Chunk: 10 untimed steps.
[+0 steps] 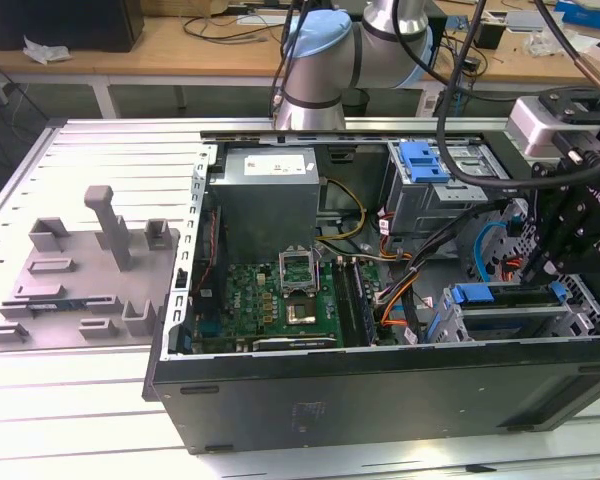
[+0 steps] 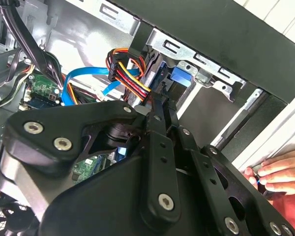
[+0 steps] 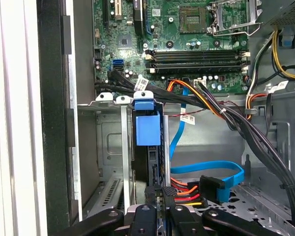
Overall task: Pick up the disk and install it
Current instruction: 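Insert the first disk wire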
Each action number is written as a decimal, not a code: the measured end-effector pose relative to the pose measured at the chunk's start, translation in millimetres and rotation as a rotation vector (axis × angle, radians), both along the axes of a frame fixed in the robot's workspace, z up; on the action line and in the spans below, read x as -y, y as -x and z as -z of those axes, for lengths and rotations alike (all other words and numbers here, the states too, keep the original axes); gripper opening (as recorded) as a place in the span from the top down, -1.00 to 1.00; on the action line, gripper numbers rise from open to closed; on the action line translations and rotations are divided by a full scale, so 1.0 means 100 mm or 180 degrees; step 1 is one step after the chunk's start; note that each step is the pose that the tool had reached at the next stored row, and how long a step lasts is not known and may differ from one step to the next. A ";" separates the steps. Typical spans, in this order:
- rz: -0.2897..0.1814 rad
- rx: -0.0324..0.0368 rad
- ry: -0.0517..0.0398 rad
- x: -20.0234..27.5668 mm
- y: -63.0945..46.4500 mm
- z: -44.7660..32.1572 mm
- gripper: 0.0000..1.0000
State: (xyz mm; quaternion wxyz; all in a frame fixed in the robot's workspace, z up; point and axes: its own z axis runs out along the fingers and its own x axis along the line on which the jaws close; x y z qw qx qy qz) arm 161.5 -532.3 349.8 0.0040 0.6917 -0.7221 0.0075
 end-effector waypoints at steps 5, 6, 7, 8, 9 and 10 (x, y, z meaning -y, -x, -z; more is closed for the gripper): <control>0.0000 0.0000 0.0000 0.000 0.00 0.010 0.67; 0.0000 0.0000 0.0000 0.000 0.00 0.013 0.67; 0.0000 0.0000 0.0000 0.000 0.00 0.015 0.67; 0.0000 0.0000 0.0000 0.000 0.00 0.016 0.67; 0.0000 0.0000 0.0000 -0.001 0.00 0.018 0.67; 0.0000 0.0000 0.0000 -0.001 0.00 0.020 0.67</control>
